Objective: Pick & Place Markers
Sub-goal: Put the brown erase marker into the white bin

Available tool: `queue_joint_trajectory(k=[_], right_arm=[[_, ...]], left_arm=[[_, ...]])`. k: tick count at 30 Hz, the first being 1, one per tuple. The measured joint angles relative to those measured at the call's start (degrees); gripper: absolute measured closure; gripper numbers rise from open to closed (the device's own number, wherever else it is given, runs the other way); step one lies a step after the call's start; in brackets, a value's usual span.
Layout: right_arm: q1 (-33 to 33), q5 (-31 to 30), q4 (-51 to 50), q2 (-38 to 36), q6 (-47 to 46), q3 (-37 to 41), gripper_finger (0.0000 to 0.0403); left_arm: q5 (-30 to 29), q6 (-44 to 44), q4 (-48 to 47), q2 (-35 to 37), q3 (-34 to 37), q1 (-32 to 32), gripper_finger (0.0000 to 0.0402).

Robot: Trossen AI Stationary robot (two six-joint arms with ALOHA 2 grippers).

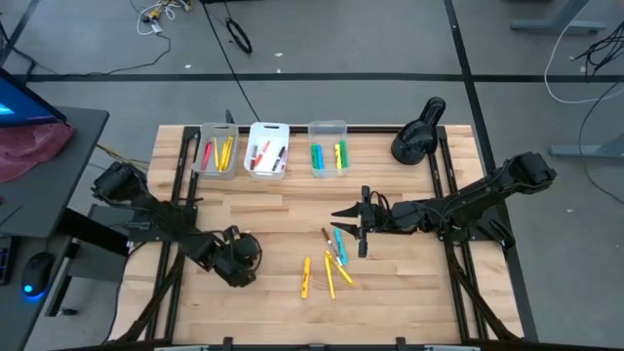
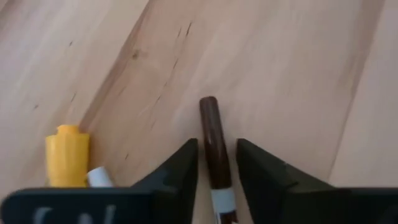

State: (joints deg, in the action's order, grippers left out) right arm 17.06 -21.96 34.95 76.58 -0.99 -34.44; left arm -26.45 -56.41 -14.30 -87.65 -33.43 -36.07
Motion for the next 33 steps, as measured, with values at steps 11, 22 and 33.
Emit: queue_joint_trajectory(k=[11,22,33], right_arm=[[0.0,0.0,-0.2,0.0,0.3,0.0,0.0292],[-0.2,0.0,-0.3,0.0,0.3,0.0,0.0292],[-0.4,0.0,-0.3,0.0,0.3,0.0,0.0292]], left_arm=[[-8.0,0.5,12.6,-3.4,0.1,1.2,0.0362],[-16.7,39.3,47.5,-0.2,-0.9,19.0,0.0362],[-8.1,49.9,46.9,3.5,-3.3,51.3,0.0362]])
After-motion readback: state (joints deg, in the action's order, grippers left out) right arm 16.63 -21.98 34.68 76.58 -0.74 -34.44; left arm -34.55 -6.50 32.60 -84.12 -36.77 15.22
